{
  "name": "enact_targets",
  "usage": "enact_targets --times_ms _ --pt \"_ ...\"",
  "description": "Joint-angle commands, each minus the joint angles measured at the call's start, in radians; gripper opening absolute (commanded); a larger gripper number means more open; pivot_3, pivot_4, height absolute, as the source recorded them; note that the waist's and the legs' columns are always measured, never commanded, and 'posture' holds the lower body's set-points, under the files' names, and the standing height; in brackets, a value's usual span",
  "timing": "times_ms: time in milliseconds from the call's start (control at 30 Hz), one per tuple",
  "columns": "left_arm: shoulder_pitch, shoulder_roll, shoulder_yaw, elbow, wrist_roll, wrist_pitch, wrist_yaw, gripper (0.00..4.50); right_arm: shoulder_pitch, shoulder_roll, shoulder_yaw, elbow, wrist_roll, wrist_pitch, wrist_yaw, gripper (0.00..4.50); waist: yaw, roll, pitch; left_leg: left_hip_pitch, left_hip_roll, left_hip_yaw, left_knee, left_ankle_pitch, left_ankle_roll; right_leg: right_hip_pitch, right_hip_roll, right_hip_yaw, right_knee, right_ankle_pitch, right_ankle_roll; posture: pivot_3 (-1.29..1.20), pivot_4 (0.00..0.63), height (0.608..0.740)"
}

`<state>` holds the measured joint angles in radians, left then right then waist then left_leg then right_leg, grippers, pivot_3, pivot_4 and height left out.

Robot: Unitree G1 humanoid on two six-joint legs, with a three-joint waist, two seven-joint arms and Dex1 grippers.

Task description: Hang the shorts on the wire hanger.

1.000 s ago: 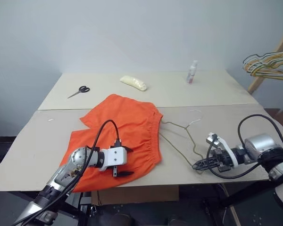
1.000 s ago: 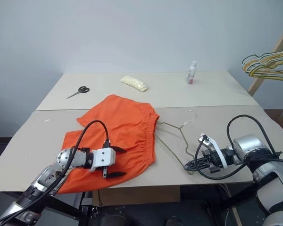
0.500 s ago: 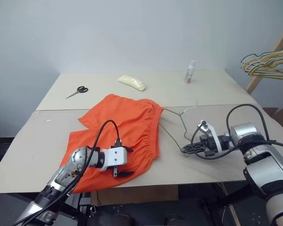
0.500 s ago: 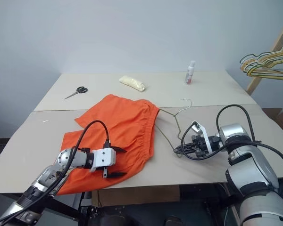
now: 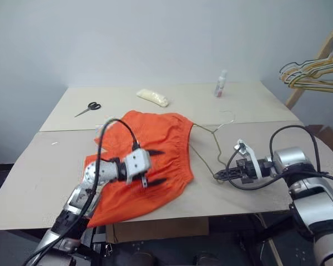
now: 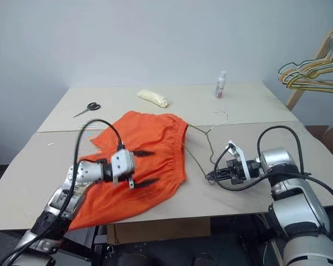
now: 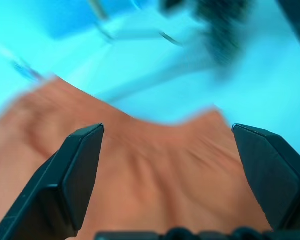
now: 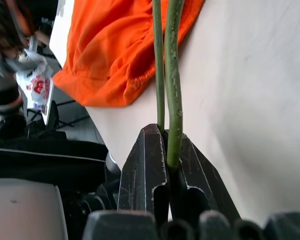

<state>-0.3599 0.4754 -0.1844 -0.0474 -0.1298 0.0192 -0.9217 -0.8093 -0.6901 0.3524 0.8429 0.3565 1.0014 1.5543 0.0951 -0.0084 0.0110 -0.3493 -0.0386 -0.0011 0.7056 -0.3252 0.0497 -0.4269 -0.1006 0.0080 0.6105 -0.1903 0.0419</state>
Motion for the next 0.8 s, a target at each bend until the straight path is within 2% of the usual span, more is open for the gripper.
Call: enact_targets --times_ms 33,200,333,467,567,733,800 --pt "-0.052 0.0 0.072 -0.029 -0.089 0.057 0.004 4.45 0.025 -0.038 -0.084 -0.12 0.021 -0.028 -0.011 0.0 -0.002 0.0 0.0 0.0 0.0 0.0 0.0 0.0 0.0 0.0 0.0 0.0 0.0 0.0 0.0 0.12 0.0 0.74" --pt "-0.171 0.032 0.126 0.054 -0.08 0.046 0.02 4.45 0.175 -0.098 -0.166 -0.388 0.0 -0.214 -0.077 0.0 0.001 -0.001 0.0 -0.001 0.0 -0.001 0.0 0.0 -0.001 0.0 0.0 -0.001 -0.001 0.0 0.0 0.1 0.0 0.74" --pt "-0.314 0.073 0.142 0.19 -0.086 -0.002 -0.046 4.45 0.247 -0.149 -0.168 -0.555 -0.033 -0.298 -0.109 0.0 -0.003 -0.001 0.0 -0.001 -0.002 0.0 0.0 0.001 -0.001 0.0 0.001 -0.001 -0.001 0.0 0.001 0.09 0.0 0.74" --pt "-0.494 0.118 0.103 0.414 -0.039 -0.118 -0.186 4.45 0.226 -0.174 -0.169 -0.653 -0.027 -0.246 -0.137 0.0 -0.021 -0.001 0.001 0.001 -0.003 0.0 0.001 0.002 -0.003 0.002 0.002 -0.001 -0.002 0.0 0.001 0.08 0.0 0.74" --pt "-0.602 0.126 0.083 0.562 -0.044 -0.157 -0.315 4.45 0.222 -0.192 -0.14 -0.699 -0.076 -0.286 -0.164 0.0 -0.031 -0.001 0.001 0.0 -0.003 0.0 0.001 0.002 -0.003 0.002 0.002 -0.001 -0.002 0.0 0.001 0.08 0.0 0.74" --pt "-0.743 0.115 0.042 0.742 -0.037 -0.222 -0.551 4.45 0.206 -0.182 -0.113 -0.741 -0.145 -0.325 -0.234 0.0 -0.046 -0.002 0.001 -0.002 -0.001 0.001 0.006 0.0 0.001 0.002 0.004 -0.001 -0.001 0.001 0.001 0.07 0.0 0.74" --pt "-0.786 0.101 0.028 0.808 -0.018 -0.259 -0.595 4.45 0.197 -0.174 -0.096 -0.741 -0.172 -0.33 -0.254 0.0 -0.052 -0.002 0.002 -0.003 -0.001 0.001 0.007 -0.001 0.001 0.002 0.005 -0.001 -0.001 0.001 0.002 0.06 0.0 0.74"
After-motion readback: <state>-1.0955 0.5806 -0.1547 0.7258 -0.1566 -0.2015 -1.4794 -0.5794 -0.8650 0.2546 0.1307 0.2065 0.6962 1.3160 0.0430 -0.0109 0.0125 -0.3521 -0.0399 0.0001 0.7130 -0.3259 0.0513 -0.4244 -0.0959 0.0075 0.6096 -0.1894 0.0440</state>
